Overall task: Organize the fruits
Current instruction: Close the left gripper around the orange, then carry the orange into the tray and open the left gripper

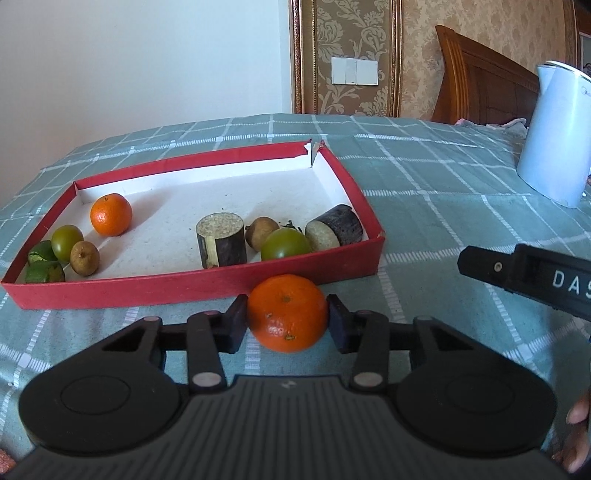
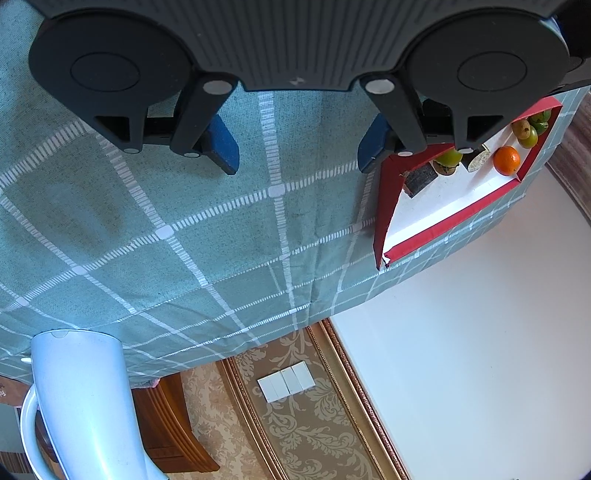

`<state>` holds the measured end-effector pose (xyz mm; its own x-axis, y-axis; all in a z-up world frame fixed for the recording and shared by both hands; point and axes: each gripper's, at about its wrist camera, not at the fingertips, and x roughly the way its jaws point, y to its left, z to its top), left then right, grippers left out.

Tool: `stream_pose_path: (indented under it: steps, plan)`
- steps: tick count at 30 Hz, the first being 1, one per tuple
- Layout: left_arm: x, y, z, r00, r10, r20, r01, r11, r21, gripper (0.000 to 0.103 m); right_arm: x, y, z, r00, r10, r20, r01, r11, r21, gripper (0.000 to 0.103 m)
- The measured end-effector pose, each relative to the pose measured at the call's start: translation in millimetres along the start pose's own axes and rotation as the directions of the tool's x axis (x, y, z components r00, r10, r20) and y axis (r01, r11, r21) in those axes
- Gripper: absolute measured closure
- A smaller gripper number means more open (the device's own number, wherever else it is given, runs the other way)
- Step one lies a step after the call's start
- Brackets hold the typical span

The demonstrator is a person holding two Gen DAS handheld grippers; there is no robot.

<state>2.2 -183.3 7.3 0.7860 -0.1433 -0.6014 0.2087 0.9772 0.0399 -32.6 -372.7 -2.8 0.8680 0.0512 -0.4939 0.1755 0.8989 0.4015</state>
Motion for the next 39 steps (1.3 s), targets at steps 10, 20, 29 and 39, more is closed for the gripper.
stream_pose_path:
  steps: [10, 20, 29, 39]
  plan:
    - [-18.0, 19.0, -2.8, 0.999, 0.037, 0.025, -0.036, 0.999, -0.024, 0.062, 0.1, -0.2, 0.1, 1.0, 0.0, 0.0, 0.0, 1.0, 0.0, 0.032]
    - [-28.7, 74.8, 28.7, 0.982, 0.16, 0.095, -0.153, 0.985, -0.079, 0.062, 0.2, 0.5, 0.0, 1.0, -0.001, -0.001, 0.001, 1.0, -0.001, 0.033]
    - [12.8, 130.1, 61.1, 0.976, 0.213, 0.052, -0.204, 0.969, -0.142, 0.049, 0.7, 1.5, -0.4, 1.0, -0.007, -0.002, 0.007, 1.0, -0.006, 0.033]
    - [-16.7, 139.3, 47.7, 0.964, 0.206, 0.167, -0.188, 0.975, -0.118, 0.0, 0.3, 5.9, -0.4, 0.999, -0.033, -0.008, 0.033, 0.999, -0.034, 0.033]
